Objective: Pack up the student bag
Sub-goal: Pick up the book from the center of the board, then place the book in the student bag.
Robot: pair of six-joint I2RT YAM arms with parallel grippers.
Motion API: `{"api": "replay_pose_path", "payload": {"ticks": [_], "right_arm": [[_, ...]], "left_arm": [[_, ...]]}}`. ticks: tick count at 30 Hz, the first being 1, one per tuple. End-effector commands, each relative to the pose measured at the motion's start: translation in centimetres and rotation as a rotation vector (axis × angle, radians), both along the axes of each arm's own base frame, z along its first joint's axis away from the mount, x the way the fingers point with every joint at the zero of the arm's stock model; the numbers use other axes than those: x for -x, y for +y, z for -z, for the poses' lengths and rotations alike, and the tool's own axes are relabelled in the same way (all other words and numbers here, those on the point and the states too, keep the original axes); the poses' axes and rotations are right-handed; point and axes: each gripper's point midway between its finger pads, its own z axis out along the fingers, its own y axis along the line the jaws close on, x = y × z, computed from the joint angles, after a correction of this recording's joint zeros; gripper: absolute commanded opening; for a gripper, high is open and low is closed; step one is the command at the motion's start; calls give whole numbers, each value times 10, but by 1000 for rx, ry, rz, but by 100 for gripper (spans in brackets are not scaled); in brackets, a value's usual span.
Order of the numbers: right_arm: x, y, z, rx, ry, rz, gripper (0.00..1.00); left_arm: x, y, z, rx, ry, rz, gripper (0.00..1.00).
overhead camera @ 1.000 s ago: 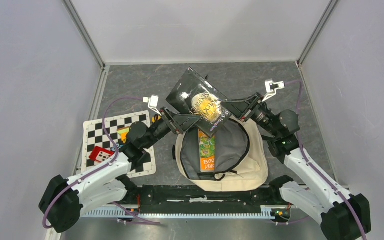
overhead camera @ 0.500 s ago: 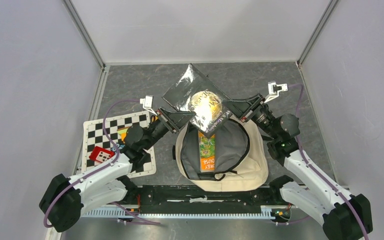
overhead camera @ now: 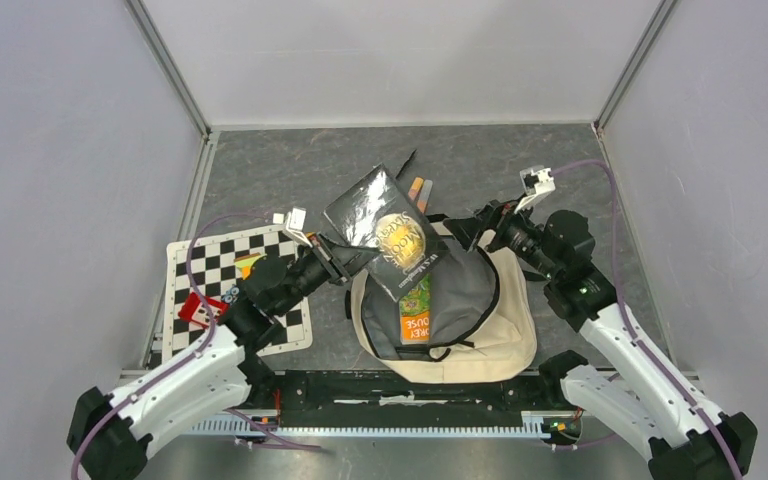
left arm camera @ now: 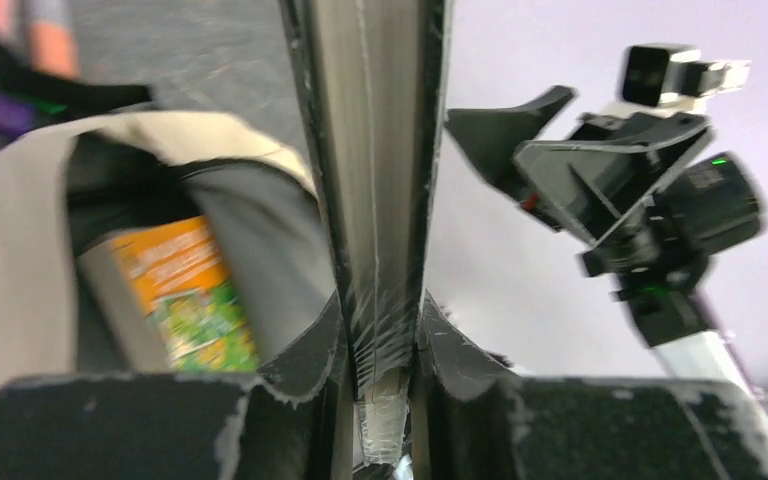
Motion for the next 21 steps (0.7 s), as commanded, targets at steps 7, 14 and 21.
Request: {"api": "replay_pose_path", "payload": {"ticks": [7, 14, 21], "right_arm": [[33, -81, 96, 502, 285, 205, 95], [59, -76, 143, 500, 435, 133, 81], [73, -71, 173, 495, 500, 76, 69]], "left_arm": [[25, 47, 10, -276, 84, -76, 2], [38, 36, 7, -361, 88, 50, 2], [39, 22, 7, -385, 103, 134, 2]]}}
